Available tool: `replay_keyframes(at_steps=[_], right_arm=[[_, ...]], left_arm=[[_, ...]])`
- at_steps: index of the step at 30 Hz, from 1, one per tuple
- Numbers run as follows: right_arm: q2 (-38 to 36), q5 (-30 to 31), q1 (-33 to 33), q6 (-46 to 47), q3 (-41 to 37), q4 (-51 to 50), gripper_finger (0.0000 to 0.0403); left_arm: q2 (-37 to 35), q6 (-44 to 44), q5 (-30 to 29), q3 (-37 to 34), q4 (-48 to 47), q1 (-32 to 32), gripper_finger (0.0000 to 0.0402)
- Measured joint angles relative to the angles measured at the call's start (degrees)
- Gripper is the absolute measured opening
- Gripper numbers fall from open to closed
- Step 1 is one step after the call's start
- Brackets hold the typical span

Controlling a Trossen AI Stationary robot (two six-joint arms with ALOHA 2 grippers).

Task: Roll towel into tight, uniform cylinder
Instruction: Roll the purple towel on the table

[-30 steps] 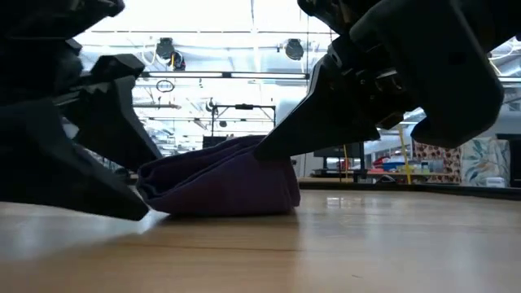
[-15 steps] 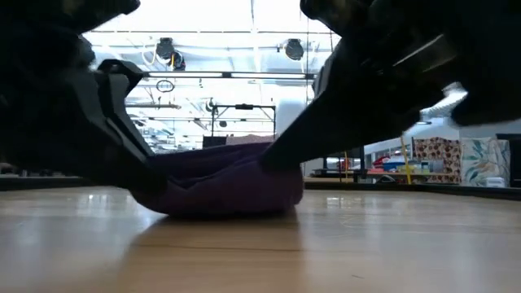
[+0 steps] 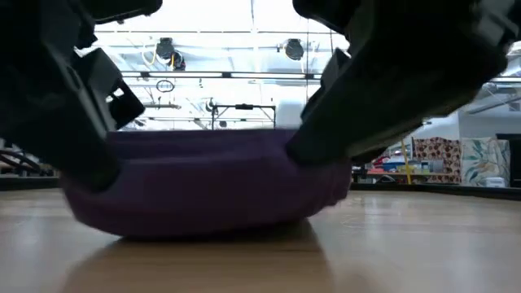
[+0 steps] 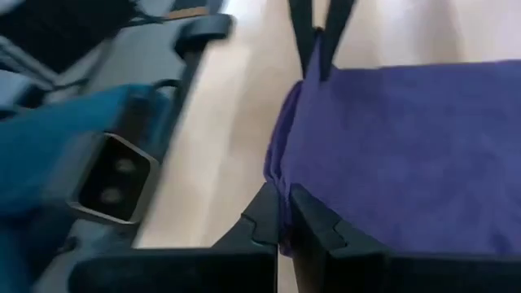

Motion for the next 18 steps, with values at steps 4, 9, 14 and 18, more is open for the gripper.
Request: replay_keyframes(at_steps=[4, 9, 14, 18], right_arm=[[0.0, -8.4, -2.4, -1.1, 0.0, 0.5, 0.0003], [0.0, -18.2, -7.4, -4.1, 0.0, -1.1, 0.0004], [1.7, -22.1, -9.3, -3.4, -0.1, -1.0, 0.0004], [3.4, -21.8, -7.9, -0.7, 0.0, 0.2, 0.0004]], left_arm=[[-1.7, 1.9, 6.2, 0.0, -0.2, 1.6, 0.0014], [-2.2, 5.6, 10.2, -0.8, -2.4, 4.9, 0.001], [-1.8, 3.6, 17.1, -8.0, 11.4, 7.6, 0.0009], [-1.8, -1.7, 19.8, -13.4, 23.7, 8.1, 0.0008]])
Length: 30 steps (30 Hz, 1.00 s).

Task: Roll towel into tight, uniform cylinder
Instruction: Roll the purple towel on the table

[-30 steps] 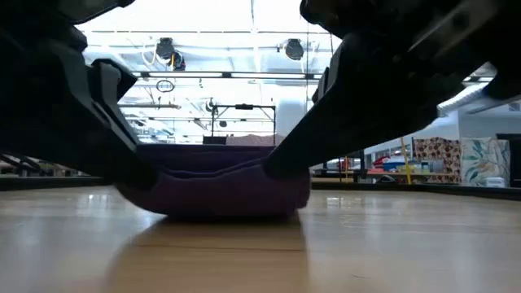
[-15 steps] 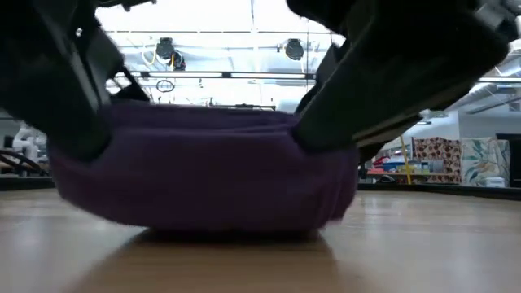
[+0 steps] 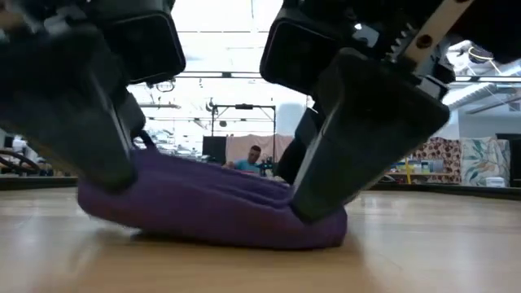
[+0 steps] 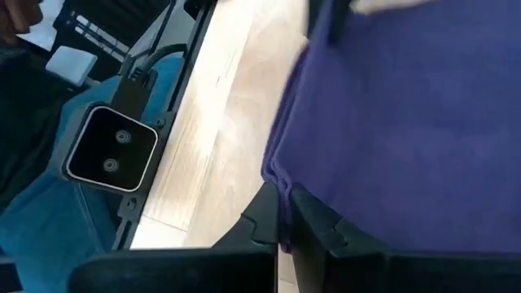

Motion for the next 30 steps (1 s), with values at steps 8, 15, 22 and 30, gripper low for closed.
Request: replay_keyframes(at_steps=[8, 15, 22, 30], right_arm=[[0.5, -4.9, 3.3, 2.7, 0.1, 8.8, 0.0004], [1.6, -5.5, 1.1, 1.6, 0.0, 4.4, 0.0004], [2.3, -4.7, 0.7, -1.0, 0.0, 3.2, 0.0016], [-2.2, 4.9, 3.8, -3.8, -0.3, -7.2, 0.0077]], left_arm=[[0.1, -4.6, 3.5, -1.4, 11.8, -2.5, 0.0007], [2.0, -5.7, 1.7, -1.3, 3.7, -0.9, 0.0006], [3.0, -6.6, 1.5, -1.3, 3.4, 0.0, 0.0006], [3.1, -10.5, -0.9, -1.4, 1.9, 0.0, 0.0006]])
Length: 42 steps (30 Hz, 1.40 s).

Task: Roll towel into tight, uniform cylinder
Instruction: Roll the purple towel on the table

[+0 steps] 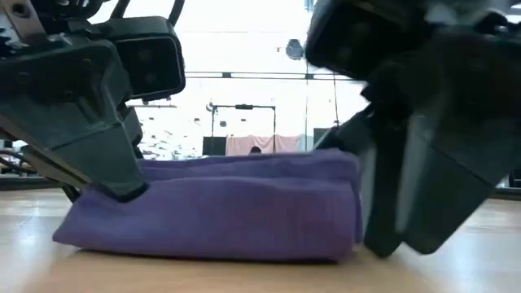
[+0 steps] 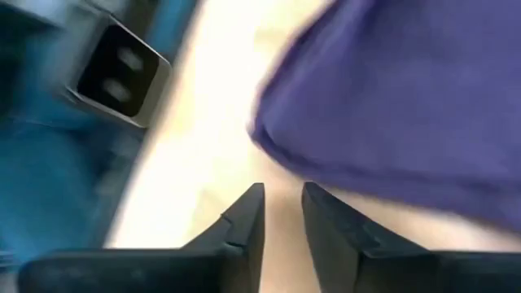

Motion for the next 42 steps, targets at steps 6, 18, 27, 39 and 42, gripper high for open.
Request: replay_keyframes(at_steps=[6, 18, 27, 39, 42], right_arm=[[-4.0, 20.6, 6.2, -5.5, 0.0, -6.3, 0.0123], [3.1, 49.9, 17.4, -30.8, 0.2, 16.8, 0.018], [4.4, 55.2, 15.2, -23.9, 0.2, 12.2, 0.0181], [4.4, 46.7, 12.0, -14.8, 0.2, 10.6, 0.012], [4.4, 44.9, 11.4, -11.7, 0.2, 9.9, 0.0046]], left_arm=[[0.0, -4.4, -3.9, 0.0, -1.0, 0.0, 0.0006], [0.0, -8.8, -6.7, 0.0, -1.5, 0.2, 0.0006], [0.0, -9.1, -6.7, 0.0, -1.5, 0.2, 0.0006], [0.0, -8.9, -6.9, 0.0, -1.4, 0.2, 0.0006], [0.0, -7.3, -6.9, 0.0, -0.9, 0.2, 0.0008]])
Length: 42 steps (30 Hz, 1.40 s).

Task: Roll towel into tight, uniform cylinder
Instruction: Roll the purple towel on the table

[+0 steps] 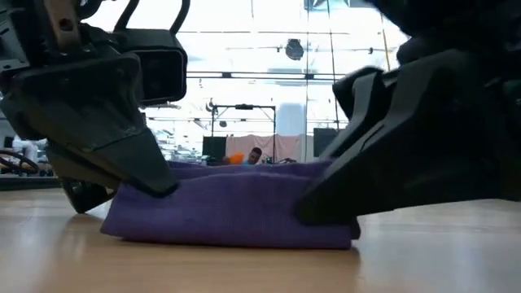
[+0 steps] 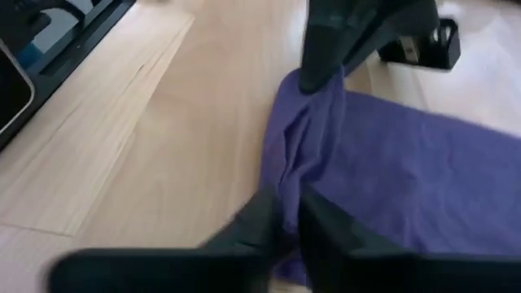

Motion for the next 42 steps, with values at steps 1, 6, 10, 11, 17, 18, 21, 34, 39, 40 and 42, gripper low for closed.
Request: replay_keyframes(at_steps=[1, 6, 10, 11, 17, 18, 21, 34, 39, 40, 42], right_arm=[[0.0, -0.8, -0.3, 1.0, 0.0, -0.3, 0.0025], [-0.2, -3.5, -1.6, 9.3, 0.0, -0.7, 0.0016], [-0.9, -6.0, -2.6, 15.3, 0.0, -1.7, 0.0005], [-1.0, -6.0, -2.8, 16.4, 0.0, -1.9, 0.0005], [-1.6, -10.6, -4.2, 22.8, 0.0, -1.9, 0.0003], [-1.7, -11.5, -4.5, 23.5, 0.0, -2.2, 0.0003], [-1.8, -13.6, -5.2, 26.3, 0.0, -2.1, 0.0002], [-1.9, -24.7, -10.1, 33.0, 0.0, -2.8, 0.0001], [-1.9, -28.7, -11.5, 34.1, 0.0, -2.1, 0.0004], [-1.9, -29.6, -11.6, 34.5, 0.0, -2.1, 0.0004], [-1.9, -30.8, -12.0, 34.7, 0.0, -2.1, 0.0004]], left_arm=[[0.0, 1.5, -0.3, -0.1, 0.6, -0.1, 0.0012], [-0.2, 8.1, -3.2, -0.3, 4.7, -1.5, 0.0052], [-2.3, 12.0, -3.1, -0.5, 2.3, -3.4, 0.0093], [-3.2, 13.1, -3.2, -0.5, 1.2, -4.0, 0.0103], [-5.9, 22.1, -19.4, -0.4, -1.1, -8.8, 0.0156], [-5.9, 24.7, -23.0, -0.3, -0.1, -9.9, 0.0165], [-5.2, 30.6, -29.7, -0.1, 1.5, -13.0, 0.0192], [3.2, 54.0, -34.3, 5.9, 2.2, -15.0, 0.0262], [4.8, 58.8, -32.1, 7.4, 0.3, -13.8, 0.0246], [4.8, 58.4, -31.5, 7.4, -1.1, -13.3, 0.0242], [4.8, 56.8, -30.7, 7.4, -3.7, -12.4, 0.0229]])
